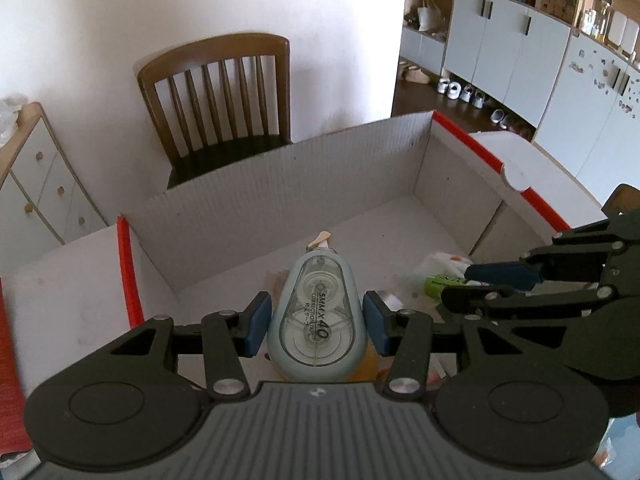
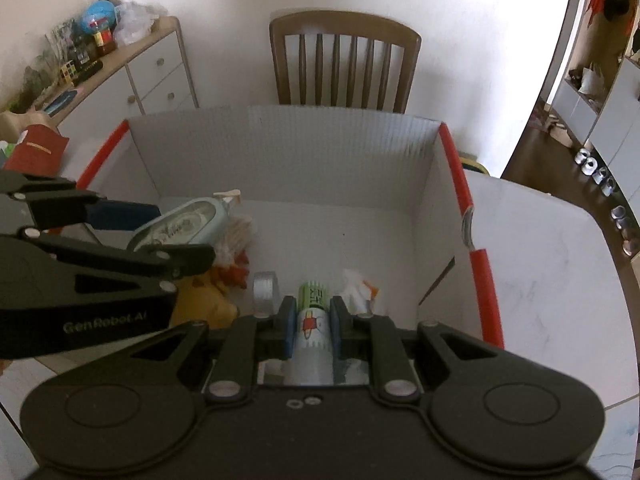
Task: Organize objects
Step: 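Lower both items into the red box and open both grippers, then withdraw both grippers from the box back over the table items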
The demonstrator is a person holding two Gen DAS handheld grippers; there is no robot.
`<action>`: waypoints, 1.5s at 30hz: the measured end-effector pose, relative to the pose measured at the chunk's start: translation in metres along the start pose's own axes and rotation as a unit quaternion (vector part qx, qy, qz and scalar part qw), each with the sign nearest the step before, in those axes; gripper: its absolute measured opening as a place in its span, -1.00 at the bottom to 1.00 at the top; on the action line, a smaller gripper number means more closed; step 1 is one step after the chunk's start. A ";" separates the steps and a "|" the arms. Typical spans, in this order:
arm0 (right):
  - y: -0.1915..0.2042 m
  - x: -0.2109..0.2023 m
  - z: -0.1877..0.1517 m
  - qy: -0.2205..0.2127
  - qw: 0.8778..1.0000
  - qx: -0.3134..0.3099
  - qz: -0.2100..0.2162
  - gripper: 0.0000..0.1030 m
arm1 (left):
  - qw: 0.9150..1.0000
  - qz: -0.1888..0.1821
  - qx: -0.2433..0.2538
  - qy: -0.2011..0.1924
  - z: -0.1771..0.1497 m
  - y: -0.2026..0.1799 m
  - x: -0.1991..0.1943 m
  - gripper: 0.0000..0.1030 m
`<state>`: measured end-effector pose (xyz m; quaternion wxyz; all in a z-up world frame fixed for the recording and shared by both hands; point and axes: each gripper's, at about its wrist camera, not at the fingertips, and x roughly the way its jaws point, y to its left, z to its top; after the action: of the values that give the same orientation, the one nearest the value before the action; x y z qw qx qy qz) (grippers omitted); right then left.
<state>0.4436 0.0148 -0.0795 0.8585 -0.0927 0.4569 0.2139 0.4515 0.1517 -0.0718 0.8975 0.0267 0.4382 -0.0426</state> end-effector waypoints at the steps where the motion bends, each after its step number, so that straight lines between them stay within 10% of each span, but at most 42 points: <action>1: 0.000 0.001 0.000 0.001 1.000 0.001 0.001 -0.68 | 1.000 -0.001 -0.001 0.001 0.000 0.000 0.001 -0.05; 22: -0.003 -0.021 -0.007 0.001 1.000 -0.018 0.021 -0.55 | 0.999 -0.024 -0.014 0.023 0.001 -0.002 0.011 0.17; 45: -0.014 -0.116 -0.027 -0.089 0.995 -0.025 0.048 -0.45 | 0.998 -0.013 -0.019 -0.051 -0.012 -0.026 -0.086 0.18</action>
<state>0.3725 -0.0399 0.0007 0.8817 -0.0724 0.3774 0.2739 0.3867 0.1310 -0.0119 0.9184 0.0023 0.3927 -0.0471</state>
